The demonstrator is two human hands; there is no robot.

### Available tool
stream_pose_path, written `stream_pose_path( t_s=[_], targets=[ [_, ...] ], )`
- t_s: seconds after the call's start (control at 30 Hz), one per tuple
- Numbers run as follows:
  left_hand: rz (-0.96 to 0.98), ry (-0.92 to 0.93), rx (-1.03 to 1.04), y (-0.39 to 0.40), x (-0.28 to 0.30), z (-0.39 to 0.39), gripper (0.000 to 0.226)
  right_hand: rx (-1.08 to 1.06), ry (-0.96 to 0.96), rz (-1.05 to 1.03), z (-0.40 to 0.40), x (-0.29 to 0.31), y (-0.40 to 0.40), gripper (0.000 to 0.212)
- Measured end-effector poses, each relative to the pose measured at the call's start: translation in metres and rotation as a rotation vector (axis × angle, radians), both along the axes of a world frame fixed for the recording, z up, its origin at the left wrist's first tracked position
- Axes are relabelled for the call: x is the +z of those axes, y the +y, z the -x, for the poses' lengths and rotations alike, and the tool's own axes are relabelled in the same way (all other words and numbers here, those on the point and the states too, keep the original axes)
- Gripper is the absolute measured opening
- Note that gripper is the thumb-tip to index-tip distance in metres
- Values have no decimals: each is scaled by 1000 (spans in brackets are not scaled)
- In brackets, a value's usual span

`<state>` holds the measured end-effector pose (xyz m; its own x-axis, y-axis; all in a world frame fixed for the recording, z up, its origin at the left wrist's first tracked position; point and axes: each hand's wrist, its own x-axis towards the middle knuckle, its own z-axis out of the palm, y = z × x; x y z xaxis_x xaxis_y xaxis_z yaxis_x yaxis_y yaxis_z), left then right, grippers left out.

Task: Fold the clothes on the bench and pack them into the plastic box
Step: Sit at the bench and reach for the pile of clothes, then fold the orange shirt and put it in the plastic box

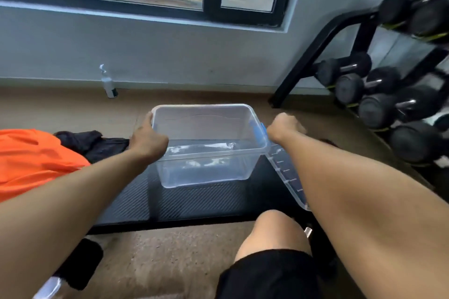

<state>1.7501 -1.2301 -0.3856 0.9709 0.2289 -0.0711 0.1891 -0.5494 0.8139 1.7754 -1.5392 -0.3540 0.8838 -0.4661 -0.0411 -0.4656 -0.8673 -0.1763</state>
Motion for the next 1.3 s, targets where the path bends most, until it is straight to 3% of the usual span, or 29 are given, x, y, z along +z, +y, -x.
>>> stream_pose_path(
  t_s=[0.2, 0.3, 0.4, 0.57, 0.63, 0.77, 0.87, 0.97, 1.03, 1.13, 1.3],
  targets=[
    [-38, -31, 18, -12, 2, -8, 70, 140, 432, -123, 34, -51, -41, 40],
    [-41, -27, -9, -16, 3, -9, 69, 127, 387, -60, 45, -65, -46, 19],
    [-27, -22, -35, -29, 3, -13, 69, 102, 302, 1, 48, -68, -50, 27],
    [1, 16, -91, -75, 2, -20, 77, -28, 251, 21, 53, -73, -85, 19],
    [5, 9, -98, -98, 1, -22, 77, -73, 236, -29, 56, -75, -102, 6],
    [11, 14, -128, -138, 3, -20, 76, -71, 271, -197, 63, -59, -125, 8],
    [32, 3, -182, -148, 1, -15, 68, -156, 216, 108, 58, -19, -137, 29],
    [15, -55, -209, -126, 4, -14, 61, -226, 50, 362, 36, 35, -121, 30],
    [-19, -109, -195, -94, 4, -15, 61, -145, -101, 382, 10, 65, -88, 35],
    [-101, -141, -136, -27, -1, -9, 62, 152, -279, 198, -27, 85, 2, 40],
    [-282, -113, 51, 105, -21, 18, 64, 739, -205, -51, -36, 51, 205, 40]
  ],
)
